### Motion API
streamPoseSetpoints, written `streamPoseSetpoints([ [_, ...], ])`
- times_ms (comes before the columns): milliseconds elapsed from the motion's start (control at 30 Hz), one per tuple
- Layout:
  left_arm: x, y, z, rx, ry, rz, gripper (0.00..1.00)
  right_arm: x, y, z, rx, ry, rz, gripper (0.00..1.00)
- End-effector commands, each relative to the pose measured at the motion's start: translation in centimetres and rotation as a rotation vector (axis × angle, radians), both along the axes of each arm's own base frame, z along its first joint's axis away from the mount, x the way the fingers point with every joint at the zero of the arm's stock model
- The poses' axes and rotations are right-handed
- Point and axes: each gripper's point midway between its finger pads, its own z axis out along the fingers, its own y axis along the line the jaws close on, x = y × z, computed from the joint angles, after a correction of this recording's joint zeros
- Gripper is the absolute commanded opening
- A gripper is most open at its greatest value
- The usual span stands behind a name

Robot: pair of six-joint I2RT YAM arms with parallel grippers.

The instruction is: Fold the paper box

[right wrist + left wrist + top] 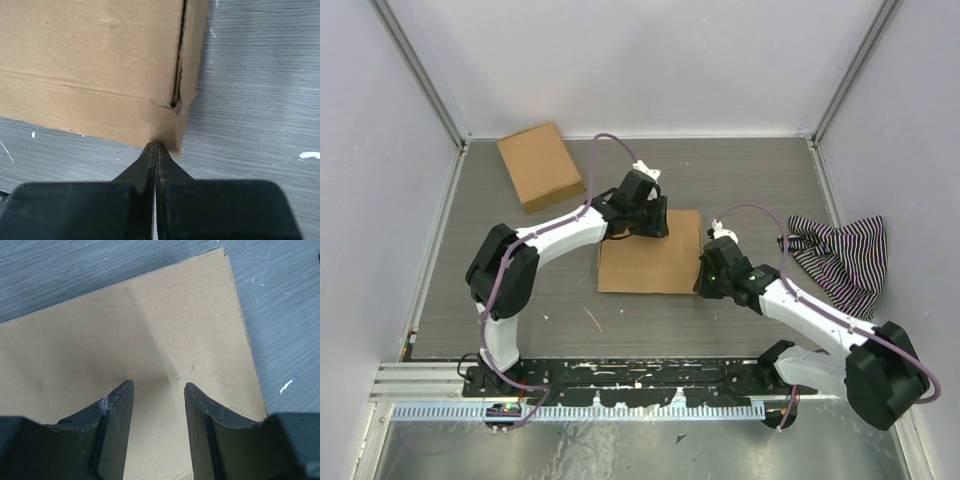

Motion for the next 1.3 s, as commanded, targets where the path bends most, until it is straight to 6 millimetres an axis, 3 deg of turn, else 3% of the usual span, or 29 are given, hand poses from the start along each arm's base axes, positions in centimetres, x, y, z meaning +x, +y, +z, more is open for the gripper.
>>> streamPoseSetpoints([
  [0, -0.5, -1.3, -0.2, -0.001, 0.008, -0.055, 0.52, 1.5, 2.4, 0.0, 0.056, -0.018, 0.039, 0.01],
  [200, -2.7, -1.7, -3.4, 0.024, 0.086, -0.117, 0.50, 4.2, 2.6, -1.5, 0.040, -0.073, -0.035, 0.01],
  [700, -8.1, -2.3, -10.4, 0.050, 0.274, -0.238, 0.43, 9.1, 3.4, 2.9, 0.221, -0.473, -0.169, 0.04],
  [800, -8.4, -1.9, -10.8, 0.063, 0.281, -0.241, 0.43, 9.0, 4.8, 3.4, 0.249, -0.484, -0.106, 0.02],
  [1000, -8.0, -1.8, -10.1, 0.066, 0.259, -0.236, 0.43, 6.5, 9.9, 5.2, 0.261, -0.513, 0.116, 0.01],
  [1267, -8.6, -1.0, -10.4, 0.080, 0.262, -0.230, 0.43, 8.9, 13.0, 3.2, 0.211, -0.485, 0.163, 0.01],
])
